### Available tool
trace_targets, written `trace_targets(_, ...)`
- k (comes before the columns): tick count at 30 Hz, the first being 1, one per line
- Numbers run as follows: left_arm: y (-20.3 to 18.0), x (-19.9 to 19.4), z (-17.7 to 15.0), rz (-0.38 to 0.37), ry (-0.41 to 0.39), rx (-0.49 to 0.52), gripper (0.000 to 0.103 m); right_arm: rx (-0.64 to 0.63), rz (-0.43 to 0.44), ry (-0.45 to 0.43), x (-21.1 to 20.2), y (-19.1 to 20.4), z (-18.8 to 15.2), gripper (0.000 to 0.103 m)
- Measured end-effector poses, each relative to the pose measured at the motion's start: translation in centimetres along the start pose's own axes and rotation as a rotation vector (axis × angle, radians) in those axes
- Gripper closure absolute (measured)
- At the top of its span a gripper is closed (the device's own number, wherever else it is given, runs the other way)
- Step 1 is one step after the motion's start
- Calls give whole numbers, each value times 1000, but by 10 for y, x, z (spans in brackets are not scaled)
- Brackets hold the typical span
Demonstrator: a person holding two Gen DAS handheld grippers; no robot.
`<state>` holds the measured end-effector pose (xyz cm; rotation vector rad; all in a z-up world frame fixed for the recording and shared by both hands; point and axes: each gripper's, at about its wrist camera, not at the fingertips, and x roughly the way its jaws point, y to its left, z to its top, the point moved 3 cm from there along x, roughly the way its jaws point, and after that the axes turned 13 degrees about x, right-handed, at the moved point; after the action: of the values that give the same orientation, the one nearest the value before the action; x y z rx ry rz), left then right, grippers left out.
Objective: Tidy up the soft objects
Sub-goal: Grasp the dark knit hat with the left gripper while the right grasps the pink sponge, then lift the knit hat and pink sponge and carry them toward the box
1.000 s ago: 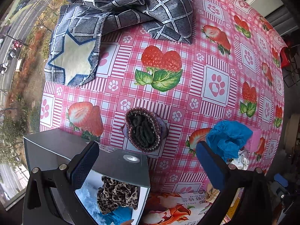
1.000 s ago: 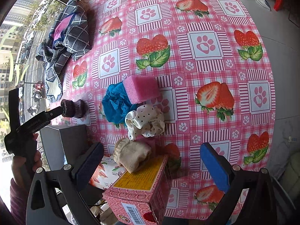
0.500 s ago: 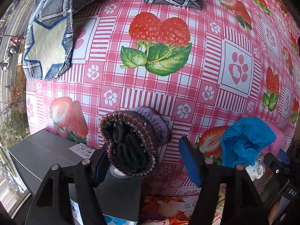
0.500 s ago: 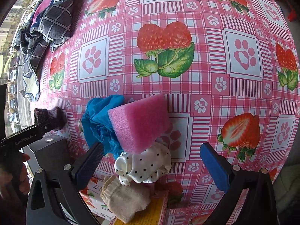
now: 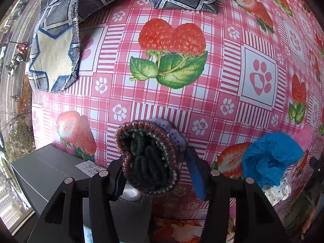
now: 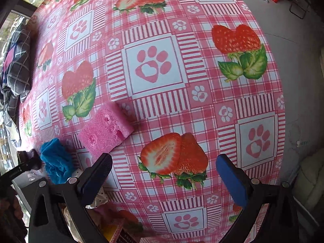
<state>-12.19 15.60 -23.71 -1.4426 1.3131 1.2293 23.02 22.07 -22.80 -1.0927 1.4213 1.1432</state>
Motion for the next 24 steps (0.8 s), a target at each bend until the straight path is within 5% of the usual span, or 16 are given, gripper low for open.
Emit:
trace_targets(6,1,1,-2,9,-4,-19,45,-245,-33,-65,14,67,-3,0)
trace_targets(11,1,4,-3,20,-15,-33,45,-281,-81,-54,38,98,-5,0)
trace_targets(14,2,2,-4,21,-34,-46,47,-268,-92,-50,47,96,-8,0)
trace_targets(18,3,-3,-6,33,-66,-43,63,-255,-101,-84,43,93,-11,30)
trace_targets(24,-7,-18,-11,38,-121,-17,66,-196,-42,-85,16,58,-10,29)
